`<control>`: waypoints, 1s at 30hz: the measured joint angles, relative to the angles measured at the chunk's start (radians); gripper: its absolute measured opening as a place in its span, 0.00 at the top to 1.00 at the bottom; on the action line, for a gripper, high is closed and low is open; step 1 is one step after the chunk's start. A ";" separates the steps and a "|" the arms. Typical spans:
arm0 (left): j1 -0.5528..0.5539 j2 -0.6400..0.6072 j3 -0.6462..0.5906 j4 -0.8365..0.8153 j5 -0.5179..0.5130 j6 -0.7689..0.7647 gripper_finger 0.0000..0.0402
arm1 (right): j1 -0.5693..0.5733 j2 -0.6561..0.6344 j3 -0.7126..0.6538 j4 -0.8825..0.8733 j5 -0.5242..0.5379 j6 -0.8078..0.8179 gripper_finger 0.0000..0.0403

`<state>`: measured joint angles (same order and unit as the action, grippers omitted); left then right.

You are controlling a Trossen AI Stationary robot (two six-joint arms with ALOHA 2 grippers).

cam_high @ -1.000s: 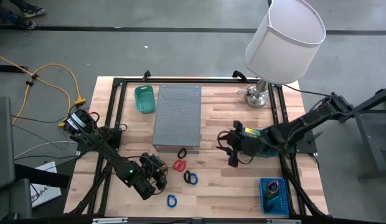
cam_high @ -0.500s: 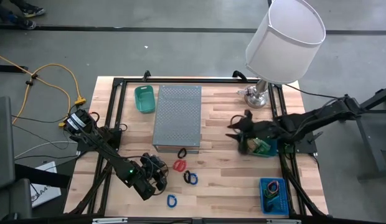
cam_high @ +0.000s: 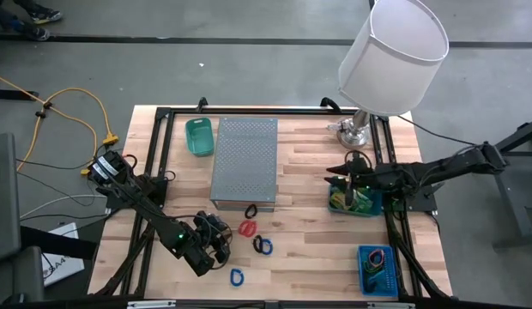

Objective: Pick & Place Office Desk Supplies
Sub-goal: Put the left orange spring keychain into the dark green bin

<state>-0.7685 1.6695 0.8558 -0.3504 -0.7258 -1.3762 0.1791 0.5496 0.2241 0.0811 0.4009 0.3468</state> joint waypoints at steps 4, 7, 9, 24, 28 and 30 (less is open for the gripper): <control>0.001 0.000 0.000 0.000 0.000 0.000 0.67 | -0.001 -0.091 -0.052 0.007 -0.014 0.014 0.62; 0.001 0.000 0.000 0.000 0.000 0.000 0.67 | -0.003 -0.157 -0.087 0.005 -0.013 0.016 0.62; 0.001 0.000 0.000 0.001 0.000 0.000 0.67 | -0.003 -0.194 -0.112 0.008 -0.013 0.020 0.62; 0.001 0.000 0.000 0.001 0.000 -0.001 0.67 | -0.003 -0.346 -0.200 0.001 -0.011 0.054 0.62; 0.001 0.000 0.000 0.001 0.000 0.000 0.67 | -0.003 -0.346 -0.200 0.005 -0.011 0.075 0.62; 0.001 0.000 0.000 0.000 0.000 0.000 0.67 | -0.003 -0.346 -0.200 0.005 -0.011 0.076 0.62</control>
<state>-0.7677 1.6695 0.8558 -0.3500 -0.7258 -1.3762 0.1761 0.2039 0.0242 0.0860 0.3897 0.4225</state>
